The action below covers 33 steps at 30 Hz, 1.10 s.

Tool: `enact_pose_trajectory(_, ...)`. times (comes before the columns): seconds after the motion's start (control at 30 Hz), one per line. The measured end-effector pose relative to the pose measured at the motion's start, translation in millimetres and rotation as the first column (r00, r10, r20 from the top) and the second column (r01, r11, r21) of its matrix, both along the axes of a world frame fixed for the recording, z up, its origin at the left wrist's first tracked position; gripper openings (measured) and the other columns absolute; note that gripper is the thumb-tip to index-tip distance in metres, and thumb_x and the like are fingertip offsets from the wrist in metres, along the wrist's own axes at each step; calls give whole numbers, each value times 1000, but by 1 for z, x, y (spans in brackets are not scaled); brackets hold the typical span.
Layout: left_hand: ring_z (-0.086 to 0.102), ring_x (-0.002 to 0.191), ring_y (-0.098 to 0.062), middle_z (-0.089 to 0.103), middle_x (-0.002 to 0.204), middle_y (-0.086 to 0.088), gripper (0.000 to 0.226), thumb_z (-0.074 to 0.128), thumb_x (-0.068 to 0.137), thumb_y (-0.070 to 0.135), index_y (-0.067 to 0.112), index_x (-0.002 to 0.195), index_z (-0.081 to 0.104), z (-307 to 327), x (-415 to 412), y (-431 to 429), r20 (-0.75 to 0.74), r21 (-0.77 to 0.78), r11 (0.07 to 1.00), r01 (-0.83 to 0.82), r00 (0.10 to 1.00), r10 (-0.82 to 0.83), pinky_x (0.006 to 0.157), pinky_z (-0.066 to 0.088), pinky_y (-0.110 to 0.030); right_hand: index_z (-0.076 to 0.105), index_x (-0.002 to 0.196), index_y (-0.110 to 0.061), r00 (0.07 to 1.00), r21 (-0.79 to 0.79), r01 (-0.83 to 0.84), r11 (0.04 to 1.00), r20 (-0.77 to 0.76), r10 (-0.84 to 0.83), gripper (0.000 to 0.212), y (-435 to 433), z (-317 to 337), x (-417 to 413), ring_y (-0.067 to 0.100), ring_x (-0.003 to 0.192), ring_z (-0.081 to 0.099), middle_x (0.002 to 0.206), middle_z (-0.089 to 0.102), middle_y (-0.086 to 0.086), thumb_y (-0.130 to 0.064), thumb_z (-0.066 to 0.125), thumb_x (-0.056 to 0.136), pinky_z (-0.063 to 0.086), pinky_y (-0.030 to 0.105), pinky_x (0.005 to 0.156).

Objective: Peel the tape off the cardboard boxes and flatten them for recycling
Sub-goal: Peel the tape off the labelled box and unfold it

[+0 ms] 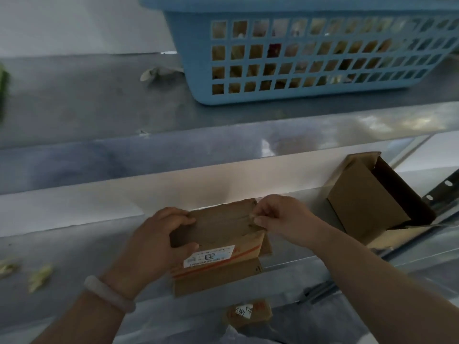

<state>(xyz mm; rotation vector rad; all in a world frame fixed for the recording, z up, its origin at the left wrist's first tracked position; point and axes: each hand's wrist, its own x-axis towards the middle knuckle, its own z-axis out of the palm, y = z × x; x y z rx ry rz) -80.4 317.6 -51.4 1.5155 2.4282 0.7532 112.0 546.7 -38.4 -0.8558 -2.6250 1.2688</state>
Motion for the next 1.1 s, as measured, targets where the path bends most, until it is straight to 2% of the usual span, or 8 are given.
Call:
enact_pose_trajectory(0.17,50,107,-1,47,117,26,57,70,63,55,32,115,63,5,13,5,14,14,997,-70,997,70,94,41,-26,61,82,-8,926,-580,149,801,-202,-318,17,1,-18,10,13,63,63,65,66,3,-1,54,95,53,25,62)
enact_pose_trajectory(0.43,47,104,2,48,116,23,50,80,68,40,32,114,62,7,25,9,32,-10,990,-140,990,141,85,32,-8,57,80,-8,778,-904,79,421,-208,-593,22,-2,-37,4,12,56,56,62,56,5,-3,46,99,51,24,53)
enact_pose_trajectory(0.5,46,104,4,48,117,22,49,81,69,35,31,114,62,8,28,10,34,-20,988,-155,987,155,84,31,-4,57,80,-11,753,-875,91,475,-252,-608,22,-2,-38,3,13,58,56,62,57,3,-3,48,99,51,26,57)
enact_pose_trajectory(0.6,45,103,6,49,117,20,49,81,70,31,30,115,62,9,30,11,37,-25,984,-175,984,176,82,31,-1,56,85,-19,802,-571,168,804,-395,-449,17,1,-32,0,15,64,57,63,61,-5,-7,53,97,50,31,65)
enact_pose_trajectory(0.7,45,103,4,49,116,19,49,81,70,29,28,115,62,11,31,13,27,-40,983,-181,983,182,81,31,-1,57,88,-28,842,-299,109,948,-478,-248,17,-1,-19,-4,7,65,63,67,65,-10,-12,57,93,49,16,62)
enact_pose_trajectory(0.8,45,101,5,50,117,17,48,82,70,26,26,115,63,13,31,13,23,-40,981,-187,982,188,80,31,2,59,88,-25,881,-287,75,955,-430,-198,13,1,-8,-9,6,63,63,65,65,-8,-13,58,93,50,15,63)
enact_pose_trajectory(0.93,47,102,0,51,115,14,47,82,70,24,23,114,64,15,33,15,5,-38,982,-183,983,183,82,32,-1,61,84,-13,858,-662,43,748,-359,-368,16,9,-3,-14,14,70,63,68,65,-2,-7,54,97,53,30,75)
enact_pose_trajectory(1.1,48,101,-1,52,115,14,47,82,70,25,23,113,64,16,35,17,-19,-51,981,-188,982,187,82,34,-6,62,89,-9,877,-679,65,731,-311,-367,10,21,-3,-14,18,74,64,78,66,9,-5,56,96,59,31,78)
